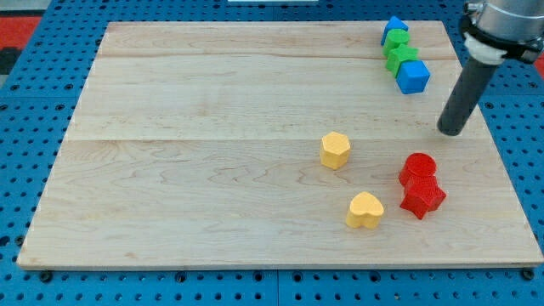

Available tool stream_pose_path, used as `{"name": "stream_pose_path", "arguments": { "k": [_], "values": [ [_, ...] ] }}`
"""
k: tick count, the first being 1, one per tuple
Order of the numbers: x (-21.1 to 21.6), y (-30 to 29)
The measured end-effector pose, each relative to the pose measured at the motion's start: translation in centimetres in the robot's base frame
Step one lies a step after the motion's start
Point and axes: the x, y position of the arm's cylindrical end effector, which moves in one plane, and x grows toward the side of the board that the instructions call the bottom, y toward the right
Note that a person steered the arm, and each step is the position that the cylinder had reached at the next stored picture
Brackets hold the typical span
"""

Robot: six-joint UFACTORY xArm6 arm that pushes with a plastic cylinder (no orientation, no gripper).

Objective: Push the green circle towards the bottom left

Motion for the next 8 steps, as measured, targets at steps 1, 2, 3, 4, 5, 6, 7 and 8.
{"name": "stream_pose_path", "arguments": {
  "k": [1, 2, 3, 4, 5, 6, 7, 8],
  "values": [
    [-3.6, 2.5],
    [-10.3, 3.3],
    [-15.6, 2.0],
    [-17.7, -2.7],
    [-15.9, -11.2],
    [-15.0, -15.0],
    [-17.3, -12.7],
    [-17.9, -20.8]
  ]
}}
